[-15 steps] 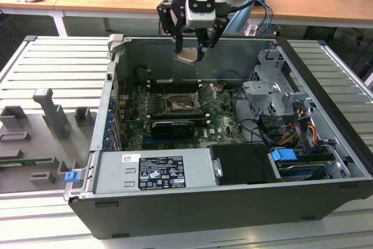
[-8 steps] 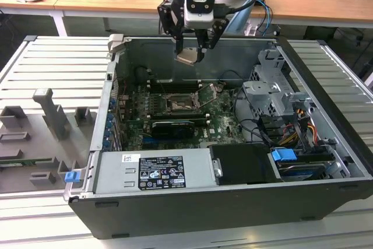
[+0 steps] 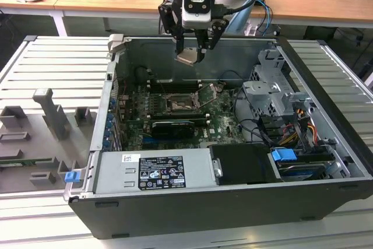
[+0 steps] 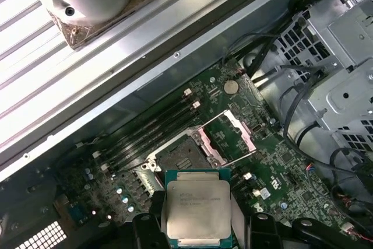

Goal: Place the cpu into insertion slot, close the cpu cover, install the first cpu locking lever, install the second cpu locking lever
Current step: 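Place the cpu into insertion slot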

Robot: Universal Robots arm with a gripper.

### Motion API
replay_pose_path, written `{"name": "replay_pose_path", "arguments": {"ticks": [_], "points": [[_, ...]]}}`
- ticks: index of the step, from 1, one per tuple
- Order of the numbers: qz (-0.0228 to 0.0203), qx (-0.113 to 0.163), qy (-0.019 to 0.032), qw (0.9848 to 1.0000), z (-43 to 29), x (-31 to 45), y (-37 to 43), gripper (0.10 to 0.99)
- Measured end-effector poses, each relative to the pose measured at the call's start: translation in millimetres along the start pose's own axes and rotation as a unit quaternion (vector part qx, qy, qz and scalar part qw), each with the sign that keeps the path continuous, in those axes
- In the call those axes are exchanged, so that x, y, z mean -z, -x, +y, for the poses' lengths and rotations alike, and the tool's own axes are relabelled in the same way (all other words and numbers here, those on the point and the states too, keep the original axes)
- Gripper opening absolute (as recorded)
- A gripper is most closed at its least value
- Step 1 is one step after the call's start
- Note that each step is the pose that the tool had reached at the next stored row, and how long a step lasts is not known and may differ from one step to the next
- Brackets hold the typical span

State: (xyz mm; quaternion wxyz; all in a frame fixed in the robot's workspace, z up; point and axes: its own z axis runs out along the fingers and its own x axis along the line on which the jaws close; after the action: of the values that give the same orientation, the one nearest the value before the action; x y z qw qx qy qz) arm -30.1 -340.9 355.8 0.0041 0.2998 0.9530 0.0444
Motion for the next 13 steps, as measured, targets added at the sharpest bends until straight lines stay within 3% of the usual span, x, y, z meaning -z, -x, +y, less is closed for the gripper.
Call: {"name": "replay_pose_path", "arguments": {"ticks": [13], "points": [[-0.0044, -0.051, 0.0010, 0.9987, 0.0, -0.4, 0.0, 0.529]]}}
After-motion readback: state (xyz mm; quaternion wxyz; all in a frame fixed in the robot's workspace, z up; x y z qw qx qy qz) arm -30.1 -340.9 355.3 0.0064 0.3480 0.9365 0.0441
